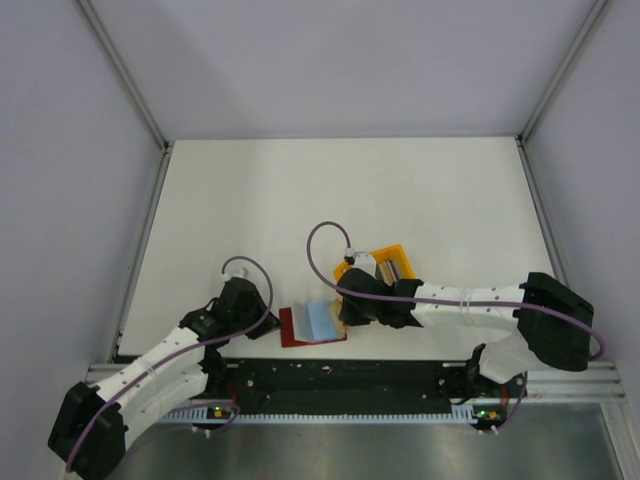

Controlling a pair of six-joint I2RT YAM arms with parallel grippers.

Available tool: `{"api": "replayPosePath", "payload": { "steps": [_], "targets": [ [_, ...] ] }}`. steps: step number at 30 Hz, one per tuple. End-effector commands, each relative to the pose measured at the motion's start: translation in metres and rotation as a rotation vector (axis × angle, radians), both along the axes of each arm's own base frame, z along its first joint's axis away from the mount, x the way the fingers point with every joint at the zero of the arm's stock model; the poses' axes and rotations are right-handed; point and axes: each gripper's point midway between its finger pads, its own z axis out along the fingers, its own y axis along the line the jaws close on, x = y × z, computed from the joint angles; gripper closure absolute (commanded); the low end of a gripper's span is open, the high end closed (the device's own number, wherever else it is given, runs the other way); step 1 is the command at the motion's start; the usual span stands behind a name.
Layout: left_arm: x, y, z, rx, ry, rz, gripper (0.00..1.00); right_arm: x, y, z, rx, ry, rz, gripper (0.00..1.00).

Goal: Put the credit cards into the card holder
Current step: Insert the credit card into the card holder.

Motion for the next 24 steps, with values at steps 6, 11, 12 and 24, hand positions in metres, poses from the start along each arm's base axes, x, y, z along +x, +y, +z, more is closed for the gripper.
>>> {"api": "replayPosePath", "payload": {
  "steps": [6, 11, 12, 24],
  "targets": [
    [0.002, 0.000, -0.002, 0.002, -0.026, -0.013, 1.00, -0.006, 0.033, 0.002, 0.085, 0.044, 0.084, 1.00],
    [0.001, 0.000, -0.003, 0.001, -0.022, -0.014, 1.00, -0.005, 0.059, 0.013, 0.145, 0.048, 0.147, 1.00],
    [0.002, -0.001, -0.002, -0.002, -0.029, -0.015, 1.00, -0.003, 0.064, 0.018, 0.158, 0.041, 0.156, 1.00],
    [0.001, 0.000, -0.003, -0.003, -0.024, -0.008, 1.00, 0.012, 0.076, 0.065, 0.212, -0.067, 0.183, 1.00]
  ]
}}
